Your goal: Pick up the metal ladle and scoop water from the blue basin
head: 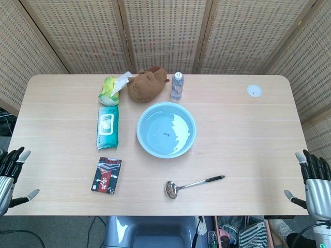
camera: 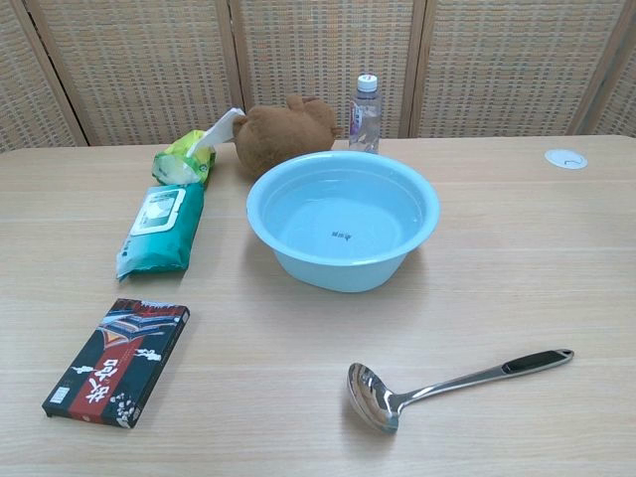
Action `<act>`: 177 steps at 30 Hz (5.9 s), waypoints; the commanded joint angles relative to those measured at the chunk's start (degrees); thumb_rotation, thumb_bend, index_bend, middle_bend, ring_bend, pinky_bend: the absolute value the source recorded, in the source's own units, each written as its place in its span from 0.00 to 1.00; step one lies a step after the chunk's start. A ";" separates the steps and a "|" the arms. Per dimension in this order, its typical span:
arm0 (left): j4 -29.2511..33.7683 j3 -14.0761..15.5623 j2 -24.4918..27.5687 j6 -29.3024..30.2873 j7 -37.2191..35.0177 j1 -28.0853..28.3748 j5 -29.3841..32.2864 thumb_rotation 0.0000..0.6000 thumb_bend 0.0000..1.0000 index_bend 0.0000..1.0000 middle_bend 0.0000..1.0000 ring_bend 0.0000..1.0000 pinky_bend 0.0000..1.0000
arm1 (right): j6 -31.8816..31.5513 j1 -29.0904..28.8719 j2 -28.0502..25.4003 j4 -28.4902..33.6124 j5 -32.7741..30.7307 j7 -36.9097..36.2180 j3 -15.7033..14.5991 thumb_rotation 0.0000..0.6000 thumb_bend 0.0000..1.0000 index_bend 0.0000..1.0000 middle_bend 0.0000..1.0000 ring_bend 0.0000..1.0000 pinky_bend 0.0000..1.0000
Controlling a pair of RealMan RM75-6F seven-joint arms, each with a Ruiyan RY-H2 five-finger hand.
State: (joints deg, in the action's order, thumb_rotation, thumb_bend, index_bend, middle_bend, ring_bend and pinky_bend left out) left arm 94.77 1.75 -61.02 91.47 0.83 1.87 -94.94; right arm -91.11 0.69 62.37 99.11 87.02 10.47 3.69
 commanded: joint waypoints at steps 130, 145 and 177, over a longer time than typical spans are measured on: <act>0.08 -4.15 -4.05 -11.81 9.14 6.21 13.73 1.00 0.00 0.00 0.00 0.00 0.00 | 36.49 -35.91 14.63 -10.12 1.08 -4.72 -3.05 1.00 0.79 0.69 0.89 0.81 1.00; -0.11 -4.32 -3.66 -12.90 7.93 6.71 14.32 1.00 0.00 0.00 0.00 0.00 0.00 | 43.87 -46.12 7.71 -0.13 -19.54 16.64 9.95 1.00 0.81 0.70 0.89 0.81 1.00; -1.88 -5.68 -2.48 -18.10 3.56 9.02 18.62 1.00 0.00 0.00 0.00 0.00 0.00 | 31.33 -71.94 30.14 -29.22 -71.52 55.44 9.34 1.00 0.83 0.71 0.90 0.82 1.00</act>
State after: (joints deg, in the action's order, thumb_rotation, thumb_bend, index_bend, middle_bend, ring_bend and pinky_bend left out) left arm 92.94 -3.89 -63.53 73.45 4.46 10.85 -76.39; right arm -60.20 -71.05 91.09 71.52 14.76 65.74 13.69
